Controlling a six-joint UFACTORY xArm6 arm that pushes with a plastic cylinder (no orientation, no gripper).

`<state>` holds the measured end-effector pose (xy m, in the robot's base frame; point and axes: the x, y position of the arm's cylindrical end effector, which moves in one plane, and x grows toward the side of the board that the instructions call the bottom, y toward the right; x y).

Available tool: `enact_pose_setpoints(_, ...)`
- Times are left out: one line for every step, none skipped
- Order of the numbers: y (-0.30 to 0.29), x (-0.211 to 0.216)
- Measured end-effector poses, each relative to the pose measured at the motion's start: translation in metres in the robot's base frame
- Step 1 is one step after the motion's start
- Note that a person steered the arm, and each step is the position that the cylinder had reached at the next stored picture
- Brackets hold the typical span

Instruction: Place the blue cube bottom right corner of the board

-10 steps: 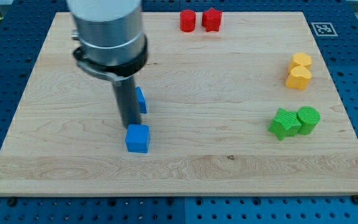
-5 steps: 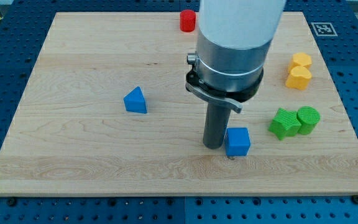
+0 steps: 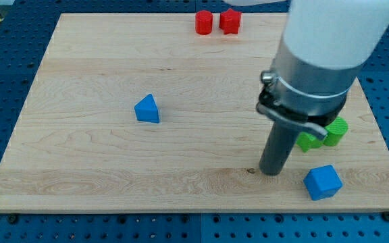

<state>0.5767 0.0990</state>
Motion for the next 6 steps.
enact_pose_setpoints(0.009, 0.033)
enact_pose_setpoints(0.060, 0.034)
enact_pose_setpoints(0.094, 0.019)
enact_pose_setpoints(0.062, 0.019)
enact_pose_setpoints(0.057, 0.004)
enact_pose_setpoints(0.094, -0.005)
